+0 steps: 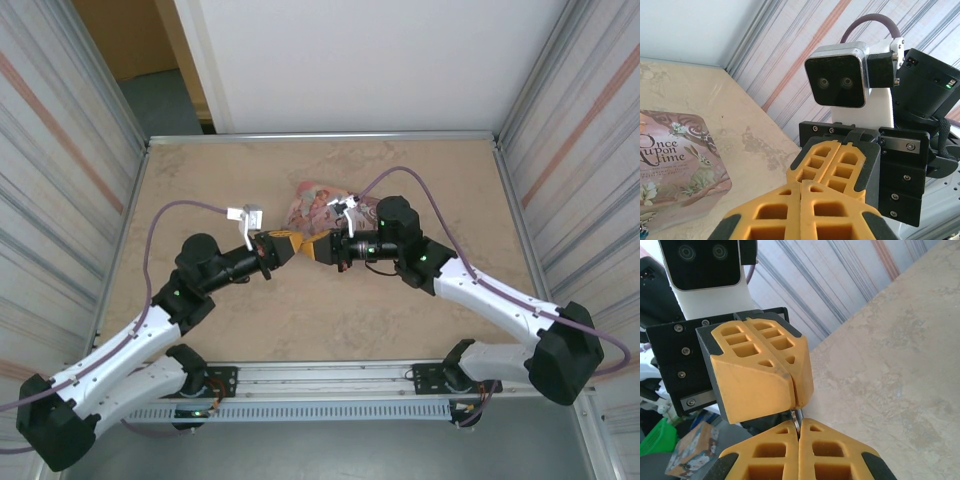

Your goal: Unlock the padlock with the key

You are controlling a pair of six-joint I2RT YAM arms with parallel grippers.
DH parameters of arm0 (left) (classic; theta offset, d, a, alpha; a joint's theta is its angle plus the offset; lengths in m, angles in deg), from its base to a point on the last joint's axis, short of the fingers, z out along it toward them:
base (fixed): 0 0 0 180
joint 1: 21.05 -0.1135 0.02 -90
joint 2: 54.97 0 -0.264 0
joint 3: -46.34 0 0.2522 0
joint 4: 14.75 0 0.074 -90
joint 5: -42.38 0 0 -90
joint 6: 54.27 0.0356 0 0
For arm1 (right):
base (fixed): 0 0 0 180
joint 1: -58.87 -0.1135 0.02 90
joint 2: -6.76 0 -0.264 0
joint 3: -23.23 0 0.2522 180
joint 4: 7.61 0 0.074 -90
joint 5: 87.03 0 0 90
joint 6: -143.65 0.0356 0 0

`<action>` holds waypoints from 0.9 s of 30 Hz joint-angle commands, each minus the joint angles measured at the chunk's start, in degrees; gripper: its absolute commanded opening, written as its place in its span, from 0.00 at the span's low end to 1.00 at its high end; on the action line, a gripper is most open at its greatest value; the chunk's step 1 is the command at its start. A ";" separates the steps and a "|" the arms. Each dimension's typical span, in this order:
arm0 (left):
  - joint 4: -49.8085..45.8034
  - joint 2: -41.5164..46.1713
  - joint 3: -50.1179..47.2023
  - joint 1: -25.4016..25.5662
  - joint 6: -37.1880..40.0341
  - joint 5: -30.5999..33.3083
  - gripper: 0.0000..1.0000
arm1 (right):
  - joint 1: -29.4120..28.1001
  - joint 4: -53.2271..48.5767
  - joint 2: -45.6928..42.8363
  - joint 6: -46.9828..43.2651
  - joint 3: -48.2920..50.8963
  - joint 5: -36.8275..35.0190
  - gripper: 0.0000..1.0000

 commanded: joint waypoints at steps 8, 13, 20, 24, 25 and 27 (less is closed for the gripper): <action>0.40 3.53 -1.11 0.34 0.59 2.07 0.31 | 3.65 -9.65 -4.16 -4.55 -0.05 -1.21 0.00; -6.19 6.16 0.01 0.31 3.96 4.36 0.48 | 7.05 -18.51 -3.79 -10.65 -2.01 -1.20 0.00; -22.10 8.69 0.64 0.36 12.04 8.94 0.61 | 15.70 -27.65 0.56 -20.59 -4.16 2.62 0.00; -25.58 9.31 -1.52 0.29 14.11 11.70 0.68 | 19.49 -27.00 4.42 -22.38 -4.38 5.63 0.00; -25.85 9.34 -2.23 0.37 14.23 12.59 0.70 | 20.28 -26.08 5.60 -22.34 -4.47 6.68 0.00; -25.71 9.11 -3.52 0.36 14.66 13.64 0.75 | 21.30 -23.72 7.90 -21.70 -4.30 8.41 0.00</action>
